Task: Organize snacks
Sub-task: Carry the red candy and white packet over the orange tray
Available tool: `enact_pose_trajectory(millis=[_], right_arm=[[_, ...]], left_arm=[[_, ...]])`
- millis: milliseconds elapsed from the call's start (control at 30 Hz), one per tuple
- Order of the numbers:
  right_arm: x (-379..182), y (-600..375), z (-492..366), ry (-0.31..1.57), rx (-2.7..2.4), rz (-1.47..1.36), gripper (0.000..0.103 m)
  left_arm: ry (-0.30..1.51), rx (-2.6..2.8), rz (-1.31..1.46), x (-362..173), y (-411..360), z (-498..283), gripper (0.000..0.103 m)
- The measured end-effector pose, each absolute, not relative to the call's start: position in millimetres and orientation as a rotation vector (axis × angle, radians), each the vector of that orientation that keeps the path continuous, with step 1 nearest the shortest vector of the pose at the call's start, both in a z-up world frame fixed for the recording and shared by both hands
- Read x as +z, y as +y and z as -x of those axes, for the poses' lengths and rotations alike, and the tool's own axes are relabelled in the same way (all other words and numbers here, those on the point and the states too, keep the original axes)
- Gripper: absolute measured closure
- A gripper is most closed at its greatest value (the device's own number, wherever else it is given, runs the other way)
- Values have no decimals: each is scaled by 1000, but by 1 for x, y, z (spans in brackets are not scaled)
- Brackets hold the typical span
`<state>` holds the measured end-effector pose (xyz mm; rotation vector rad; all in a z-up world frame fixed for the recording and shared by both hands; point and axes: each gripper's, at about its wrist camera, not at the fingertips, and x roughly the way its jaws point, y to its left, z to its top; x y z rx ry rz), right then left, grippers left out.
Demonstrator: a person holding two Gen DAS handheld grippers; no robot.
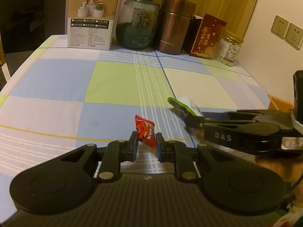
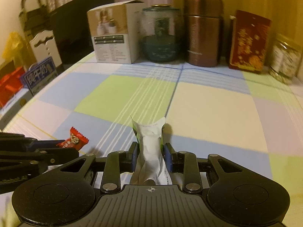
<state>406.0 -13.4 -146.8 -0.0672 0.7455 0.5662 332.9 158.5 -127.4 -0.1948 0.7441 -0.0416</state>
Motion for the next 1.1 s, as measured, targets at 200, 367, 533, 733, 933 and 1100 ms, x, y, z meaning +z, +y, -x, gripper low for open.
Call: enact_pose_trajectory(millis=[200, 367, 533, 733, 933, 1100], right_arm=[[-132, -35, -379, 776, 499, -14, 73], [-118, -56, -344, 790, 431, -81, 73], [-103, -72, -307, 796, 402, -114, 73], [-81, -98, -255, 798, 361, -152, 73], [-57, -123, -205, 793, 344, -222, 73], [-35, -132, -171, 756, 335, -192, 73]], left_arm=[[727, -56, 200, -118, 150, -315, 86], [707, -85, 206, -103, 134, -294, 86], [700, -94, 237, -85, 120, -267, 86], [693, -98, 276, -61, 102, -222, 86], [674, -100, 299, -35, 88, -177, 86], [657, -107, 277, -18, 76, -148, 86]])
